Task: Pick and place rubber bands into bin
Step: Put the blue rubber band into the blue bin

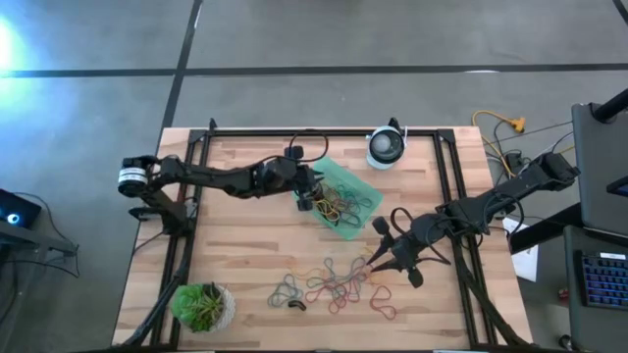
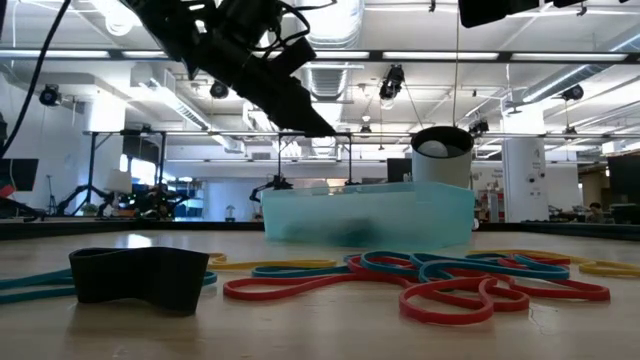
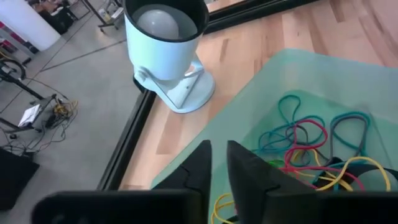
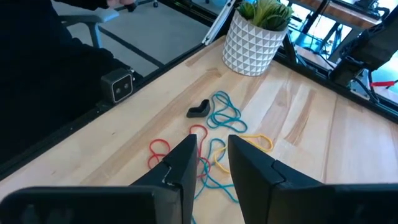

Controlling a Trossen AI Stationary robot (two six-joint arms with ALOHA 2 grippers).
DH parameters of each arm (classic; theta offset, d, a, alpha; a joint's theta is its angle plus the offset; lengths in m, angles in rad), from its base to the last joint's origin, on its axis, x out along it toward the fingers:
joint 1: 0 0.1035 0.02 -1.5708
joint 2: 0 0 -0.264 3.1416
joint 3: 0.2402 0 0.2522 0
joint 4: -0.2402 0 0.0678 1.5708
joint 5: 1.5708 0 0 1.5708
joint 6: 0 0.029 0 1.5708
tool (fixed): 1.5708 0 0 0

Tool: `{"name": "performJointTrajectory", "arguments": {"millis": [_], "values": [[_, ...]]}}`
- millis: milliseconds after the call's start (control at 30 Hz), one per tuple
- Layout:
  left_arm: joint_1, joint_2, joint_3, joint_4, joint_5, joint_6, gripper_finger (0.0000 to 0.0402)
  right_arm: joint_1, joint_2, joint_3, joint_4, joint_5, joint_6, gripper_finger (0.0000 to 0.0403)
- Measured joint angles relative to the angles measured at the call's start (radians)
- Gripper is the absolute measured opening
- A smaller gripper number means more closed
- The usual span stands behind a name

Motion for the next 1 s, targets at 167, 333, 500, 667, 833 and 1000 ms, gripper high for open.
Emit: {"name": "performJointTrajectory", "arguments": {"millis": [167, 333, 500, 667, 833, 1000], "values": [[0.0, 0.0, 0.003, 0.0, 0.001, -0.004, 0.0088, 0.0, 0.0, 0.0, 0.0, 0.0, 0.0, 0.0076], [0.0, 0.0, 0.018, -0.006, 0.002, -0.032, 0.0129, 0.0, 0.0, 0.0, 0.0, 0.0, 0.0, 0.0076], [0.005, 0.0, 0.054, -0.058, 0.037, -0.061, 0.0155, 0.0, 0.0, 0.0, 0.0, 0.0, 0.005, 0.0083], [0.005, 0.003, 0.057, -0.06, 0.039, -0.061, 0.0164, 0.0, 0.0, 0.0, 0.0, 0.0, 0.011, 0.0088], [0.008, 0.005, 0.056, -0.084, 0.039, -0.062, 0.0165, 0.0, 0.0, 0.0, -0.001, 0.0, 0.01, 0.0086], [0.01, 0.005, 0.056, -0.102, 0.054, -0.085, 0.0165, 0.0, 0.0, 0.0, -0.004, 0.0, 0.012, 0.0079]]}}
